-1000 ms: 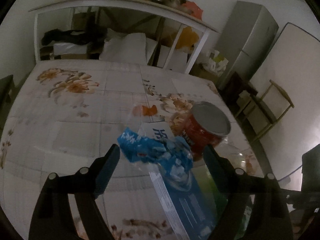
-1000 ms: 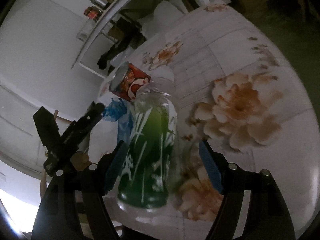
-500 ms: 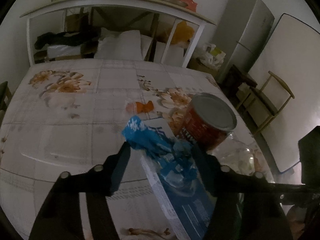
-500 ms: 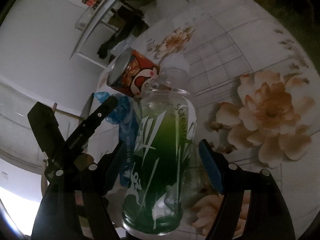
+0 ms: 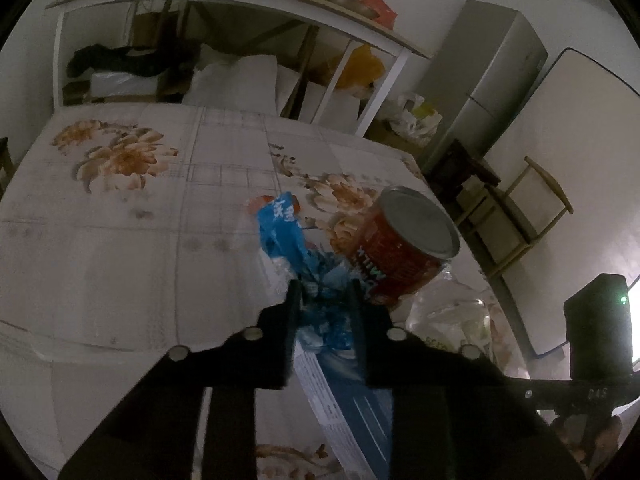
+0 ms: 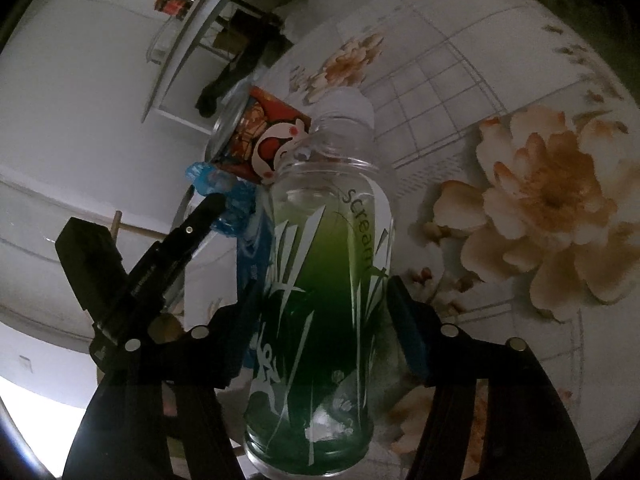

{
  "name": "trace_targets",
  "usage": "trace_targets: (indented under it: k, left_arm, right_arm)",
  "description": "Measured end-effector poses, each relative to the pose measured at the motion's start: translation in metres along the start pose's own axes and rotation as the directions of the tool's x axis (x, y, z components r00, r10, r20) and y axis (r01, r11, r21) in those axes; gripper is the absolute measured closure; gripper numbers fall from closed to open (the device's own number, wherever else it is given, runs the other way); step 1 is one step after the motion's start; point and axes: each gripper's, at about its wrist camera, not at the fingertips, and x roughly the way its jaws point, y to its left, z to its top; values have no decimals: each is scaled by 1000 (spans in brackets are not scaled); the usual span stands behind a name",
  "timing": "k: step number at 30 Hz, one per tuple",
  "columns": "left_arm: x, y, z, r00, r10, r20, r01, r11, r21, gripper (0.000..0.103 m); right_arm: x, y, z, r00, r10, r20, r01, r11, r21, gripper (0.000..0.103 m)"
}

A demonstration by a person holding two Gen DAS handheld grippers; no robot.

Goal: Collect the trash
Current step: 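Grasp the blue wrapper with the left tool while the right tool grasps the green-labelled bottle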

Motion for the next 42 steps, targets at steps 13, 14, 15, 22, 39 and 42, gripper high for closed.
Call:
trace_targets:
  k: [13, 14, 15, 22, 39, 42]
  left_arm:
    - [-58, 9, -47, 991, -55, -125, 62, 996, 58, 85]
    - [-66, 7, -54, 988, -53, -146, 66, 994, 89, 85]
    - [-70, 6, -59, 986, -46, -163, 64, 992, 108, 85]
    - [-81, 10, -85, 968, -39, -247, 69, 991, 113, 84]
    - [-74, -3, -88, 986, -1, -166, 13, 997, 76, 53]
    - [-69, -7, -88, 987, 54, -149, -38, 994, 103, 53]
  right_arm:
    - [-41, 2, -29, 994, -109, -13, 107, 987, -123, 43]
    - [-45, 3, -34, 992, -127, -13, 124, 983, -134, 43]
    - [-47, 3, -37, 990, -143, -12, 140, 980, -144, 43]
    - [-54, 10, -57, 978, -208, 1, 205, 962, -182, 43]
    - [-59, 9, -58, 976, -213, 36, 216, 965, -146, 42]
    - [-57, 9, -57, 976, -215, 32, 217, 966, -143, 42]
